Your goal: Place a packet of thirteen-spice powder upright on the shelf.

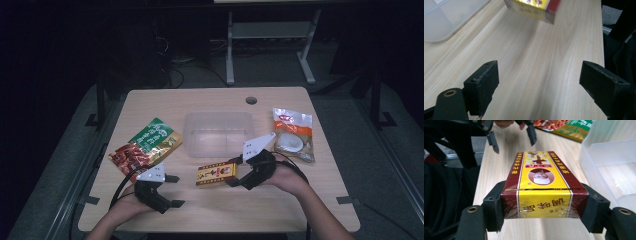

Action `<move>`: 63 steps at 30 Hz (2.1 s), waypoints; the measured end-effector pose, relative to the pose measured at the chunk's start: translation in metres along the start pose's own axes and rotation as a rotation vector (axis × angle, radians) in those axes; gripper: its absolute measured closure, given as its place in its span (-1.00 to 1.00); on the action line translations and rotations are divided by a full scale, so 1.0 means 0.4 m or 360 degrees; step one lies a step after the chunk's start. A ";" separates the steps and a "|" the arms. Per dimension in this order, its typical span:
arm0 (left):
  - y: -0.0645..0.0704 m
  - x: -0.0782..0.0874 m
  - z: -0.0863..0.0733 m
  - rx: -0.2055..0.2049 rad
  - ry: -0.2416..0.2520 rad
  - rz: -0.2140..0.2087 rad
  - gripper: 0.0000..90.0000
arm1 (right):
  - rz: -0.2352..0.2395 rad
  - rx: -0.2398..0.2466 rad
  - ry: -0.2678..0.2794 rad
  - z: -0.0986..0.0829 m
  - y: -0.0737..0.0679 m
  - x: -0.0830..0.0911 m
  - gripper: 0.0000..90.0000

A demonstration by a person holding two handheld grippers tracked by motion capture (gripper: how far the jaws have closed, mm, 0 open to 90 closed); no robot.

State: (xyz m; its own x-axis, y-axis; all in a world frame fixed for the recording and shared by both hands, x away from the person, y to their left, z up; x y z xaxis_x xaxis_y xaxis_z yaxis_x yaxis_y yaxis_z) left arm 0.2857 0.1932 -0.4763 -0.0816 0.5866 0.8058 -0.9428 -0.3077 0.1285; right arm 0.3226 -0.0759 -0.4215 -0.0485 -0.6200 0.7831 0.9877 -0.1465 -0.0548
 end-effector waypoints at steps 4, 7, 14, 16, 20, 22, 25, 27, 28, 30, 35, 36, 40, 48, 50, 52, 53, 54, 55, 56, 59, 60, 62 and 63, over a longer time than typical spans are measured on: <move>0.001 -0.005 -0.001 0.0007 -0.0003 -0.0004 -0.66 | -0.0024 -0.0034 0.0002 0.008 0.007 0.018 -0.30; 0.002 -0.006 0.000 0.0006 0.0007 -0.0003 -0.66 | -0.0045 -0.0040 0.0008 0.014 0.014 0.024 -0.30; 0.005 -0.009 -0.001 0.0002 0.0000 -0.0006 -0.66 | -0.0124 -0.0054 0.0030 0.037 0.042 0.051 -0.30; 0.005 -0.008 -0.002 -0.0003 -0.0006 -0.0004 -0.66 | -0.0140 -0.0066 0.0037 0.045 0.052 0.059 -0.30; 0.007 -0.008 -0.001 -0.0003 0.0002 -0.0011 -0.66 | -0.0176 -0.0071 0.0042 0.060 0.077 0.074 -0.30; 0.008 -0.009 -0.001 -0.0002 0.0002 -0.0012 -0.66 | -0.0188 -0.0082 0.0037 0.075 0.090 0.083 -0.30; 0.009 -0.008 -0.001 -0.0007 -0.0002 -0.0010 -0.66 | -0.0198 -0.0081 0.0023 0.086 0.100 0.086 -0.30; 0.009 -0.008 0.000 -0.0010 -0.0003 -0.0010 -0.66 | -0.0221 -0.0067 0.0004 0.099 0.112 0.088 -0.30; 0.009 -0.008 -0.001 -0.0010 -0.0007 -0.0010 -0.66 | -0.0229 -0.0061 -0.0016 0.110 0.121 0.088 -0.30; 0.009 -0.008 -0.001 -0.0011 -0.0004 -0.0011 -0.66 | -0.0238 -0.0051 -0.0021 0.116 0.128 0.087 -0.30; 0.012 -0.005 -0.001 -0.0012 -0.0005 -0.0016 -0.66 | -0.0242 -0.0066 -0.0056 0.154 0.162 0.085 -0.30; 0.012 -0.005 -0.001 -0.0012 -0.0005 -0.0016 -0.66 | -0.0248 -0.0057 -0.0057 0.160 0.169 0.084 -0.30; 0.013 -0.005 0.000 -0.0015 -0.0002 -0.0022 -0.66 | -0.0275 -0.0019 -0.0072 0.173 0.192 0.086 -0.30; 0.022 -0.008 0.000 -0.0007 0.0014 -0.0043 -0.66 | -0.0303 -0.0033 -0.0070 0.206 0.238 0.078 -0.30; 0.022 -0.008 0.000 -0.0005 0.0013 -0.0044 -0.66 | -0.0289 -0.0062 -0.0069 0.209 0.239 0.076 -0.30; 0.022 -0.009 0.000 -0.0004 0.0013 -0.0048 -0.66 | -0.0308 -0.0038 -0.0094 0.214 0.249 0.070 -0.30; 0.022 -0.009 0.000 -0.0006 0.0009 -0.0046 -0.66 | -0.0313 -0.0039 -0.0093 0.218 0.254 0.066 -0.30; 0.022 -0.009 0.000 -0.0004 0.0010 -0.0047 -0.66 | -0.0306 -0.0074 -0.0106 0.221 0.255 0.064 -0.30; 0.023 -0.009 0.000 -0.0002 0.0016 -0.0048 -0.66 | -0.0325 -0.0044 -0.0103 0.224 0.264 0.061 -0.30; 0.024 -0.009 0.000 -0.0004 0.0016 -0.0051 -0.66 | -0.0336 -0.0030 -0.0109 0.226 0.269 0.058 -0.30; 0.026 -0.011 -0.001 -0.0008 0.0010 -0.0054 -0.66 | -0.0320 -0.0067 -0.0116 0.234 0.277 0.050 -0.30; 0.027 -0.011 -0.001 -0.0006 0.0012 -0.0057 -0.66 | -0.0339 -0.0054 -0.0135 0.238 0.288 0.041 -0.30; 0.027 -0.010 -0.001 -0.0006 0.0016 -0.0058 -0.66 | -0.0341 -0.0062 -0.0147 0.239 0.291 0.037 -0.30; 0.027 -0.010 -0.001 -0.0006 0.0017 -0.0059 -0.66 | -0.0337 -0.0052 -0.0153 0.241 0.296 0.031 -0.30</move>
State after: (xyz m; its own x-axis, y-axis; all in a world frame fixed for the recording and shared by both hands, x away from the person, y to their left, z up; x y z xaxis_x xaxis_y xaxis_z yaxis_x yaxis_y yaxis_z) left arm 0.2757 0.1879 -0.4782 -0.0497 0.6053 0.7944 -0.9465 -0.2825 0.1560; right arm 0.4531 -0.0267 -0.3586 -0.2382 -0.4969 0.8345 0.9516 -0.2911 0.0983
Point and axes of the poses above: each handheld gripper's, and its own axes: x roughly backward along the jaws, z roughly out of its top, y roughly to its right, the point moved 5 cm from there along -x, roughly forward along the jaws, and after that the axes turned 14 degrees about -y, right-handed, at the moved point
